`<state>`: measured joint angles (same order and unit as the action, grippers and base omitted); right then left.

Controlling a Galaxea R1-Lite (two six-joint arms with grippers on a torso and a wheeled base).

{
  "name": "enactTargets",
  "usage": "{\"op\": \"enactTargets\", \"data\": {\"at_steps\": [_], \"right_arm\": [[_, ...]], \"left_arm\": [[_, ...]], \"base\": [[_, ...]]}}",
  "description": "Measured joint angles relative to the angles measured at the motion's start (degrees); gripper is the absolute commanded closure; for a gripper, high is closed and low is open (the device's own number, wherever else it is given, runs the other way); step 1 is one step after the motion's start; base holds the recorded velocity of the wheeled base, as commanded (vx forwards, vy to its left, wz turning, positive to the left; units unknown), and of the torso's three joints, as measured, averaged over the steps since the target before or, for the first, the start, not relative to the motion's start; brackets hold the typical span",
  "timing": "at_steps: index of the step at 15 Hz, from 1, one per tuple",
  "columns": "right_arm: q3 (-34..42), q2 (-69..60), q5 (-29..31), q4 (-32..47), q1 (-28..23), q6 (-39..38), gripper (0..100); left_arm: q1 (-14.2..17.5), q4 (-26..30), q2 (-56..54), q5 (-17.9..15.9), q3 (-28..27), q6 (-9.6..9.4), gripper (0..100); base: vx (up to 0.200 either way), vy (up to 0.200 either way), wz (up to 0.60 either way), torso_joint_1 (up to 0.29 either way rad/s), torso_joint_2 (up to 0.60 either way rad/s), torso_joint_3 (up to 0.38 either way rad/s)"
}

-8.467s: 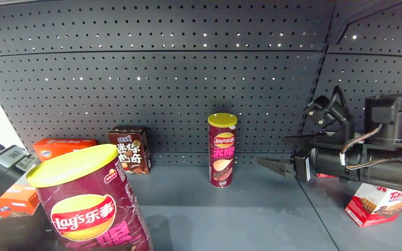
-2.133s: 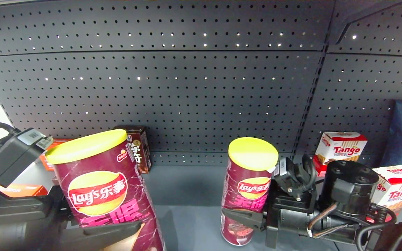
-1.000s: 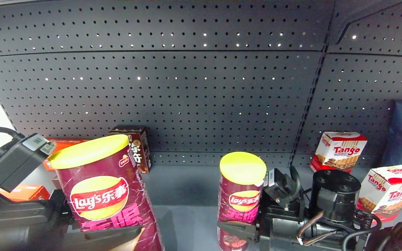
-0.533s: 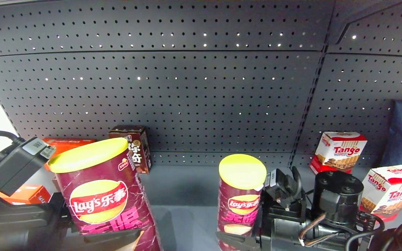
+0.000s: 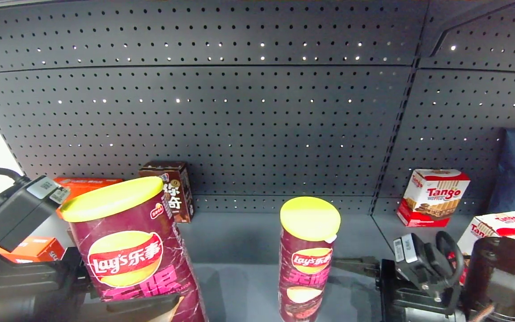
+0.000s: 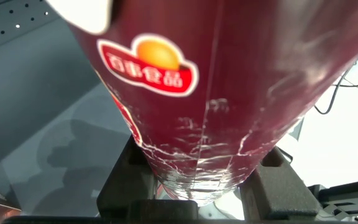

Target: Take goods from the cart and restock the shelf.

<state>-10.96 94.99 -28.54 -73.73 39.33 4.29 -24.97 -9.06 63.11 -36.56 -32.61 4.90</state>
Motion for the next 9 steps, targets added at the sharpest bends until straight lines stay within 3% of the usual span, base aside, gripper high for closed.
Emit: {"op": "enactTargets", "data": {"at_steps": [9], "right_arm": [[3.1,-4.4,2.7,1.8,-8.6,0.1,0]], "left_arm": [[0.1,0.0,-0.2,0.0,0.1,-0.01,100]], "base": [[0.000,0.000,0.00,0.000,0.00,0.000]]}}
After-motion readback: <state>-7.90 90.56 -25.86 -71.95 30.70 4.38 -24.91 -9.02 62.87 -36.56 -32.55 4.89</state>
